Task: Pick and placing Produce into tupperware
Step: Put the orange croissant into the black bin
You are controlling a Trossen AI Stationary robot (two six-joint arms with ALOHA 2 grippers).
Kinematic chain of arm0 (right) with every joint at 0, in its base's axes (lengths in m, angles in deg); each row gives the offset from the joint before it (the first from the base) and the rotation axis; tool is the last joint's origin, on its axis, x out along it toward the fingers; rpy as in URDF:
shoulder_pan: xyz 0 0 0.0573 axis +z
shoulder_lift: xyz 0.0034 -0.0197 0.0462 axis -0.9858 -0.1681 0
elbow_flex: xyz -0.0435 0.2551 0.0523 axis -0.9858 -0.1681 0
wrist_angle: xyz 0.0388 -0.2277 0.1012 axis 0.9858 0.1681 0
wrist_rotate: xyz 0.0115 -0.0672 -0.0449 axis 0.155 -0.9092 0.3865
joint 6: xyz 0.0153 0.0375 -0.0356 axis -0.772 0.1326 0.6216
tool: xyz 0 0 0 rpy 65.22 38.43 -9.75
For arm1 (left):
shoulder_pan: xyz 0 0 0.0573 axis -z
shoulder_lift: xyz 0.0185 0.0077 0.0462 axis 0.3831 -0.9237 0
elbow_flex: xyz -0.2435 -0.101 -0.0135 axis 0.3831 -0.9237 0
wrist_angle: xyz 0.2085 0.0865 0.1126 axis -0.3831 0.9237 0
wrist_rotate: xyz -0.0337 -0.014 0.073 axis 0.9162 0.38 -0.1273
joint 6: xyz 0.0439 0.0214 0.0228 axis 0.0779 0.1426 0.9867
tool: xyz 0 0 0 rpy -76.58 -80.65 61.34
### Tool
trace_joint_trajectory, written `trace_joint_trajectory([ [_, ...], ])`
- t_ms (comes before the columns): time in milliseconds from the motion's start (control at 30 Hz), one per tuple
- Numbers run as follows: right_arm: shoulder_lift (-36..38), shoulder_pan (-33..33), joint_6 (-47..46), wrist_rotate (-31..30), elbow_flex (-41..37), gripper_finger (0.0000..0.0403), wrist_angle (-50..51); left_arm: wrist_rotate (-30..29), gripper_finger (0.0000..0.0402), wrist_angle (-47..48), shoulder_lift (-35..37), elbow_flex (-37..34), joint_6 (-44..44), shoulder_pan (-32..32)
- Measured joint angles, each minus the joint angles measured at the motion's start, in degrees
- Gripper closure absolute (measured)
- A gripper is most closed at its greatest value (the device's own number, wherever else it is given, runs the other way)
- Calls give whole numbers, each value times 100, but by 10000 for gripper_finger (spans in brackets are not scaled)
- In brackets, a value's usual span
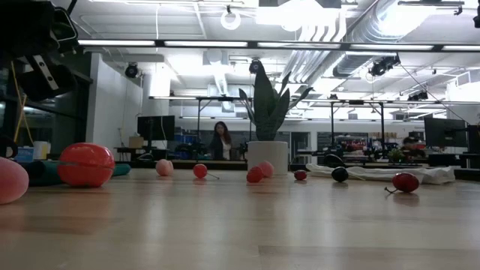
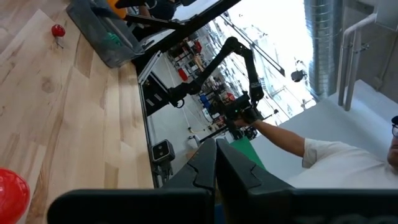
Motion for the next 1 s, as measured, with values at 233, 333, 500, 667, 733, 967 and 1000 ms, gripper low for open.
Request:
trace_joint_trajectory([
  [233, -223, 0, 24, -16, 2, 199, -9, -4, 401, 0, -1, 1, 0, 0],
  [333, -255, 0, 24, -16, 2, 199, -15, -11, 401, 2, -1, -1, 0, -2],
  [500, -255, 0, 21, -16, 4, 199, -30, -19, 401, 2, -1, 0, 0, -1],
  [667, -275, 0, 6, -16, 6, 199, -71, -17, 401, 2, -1, 1, 0, -2],
  [733, -323, 0, 4, -16, 7, 199, -102, -17, 401, 2, -1, 1, 0, -2],
  [967, -540, 0, 15, -16, 7, 199, -409, -17, 401, 2, -1, -1, 0, 0],
  [1000, -560, 0, 15, -16, 7, 199, -464, -17, 401, 2, 1, 0, 0, 0],
])
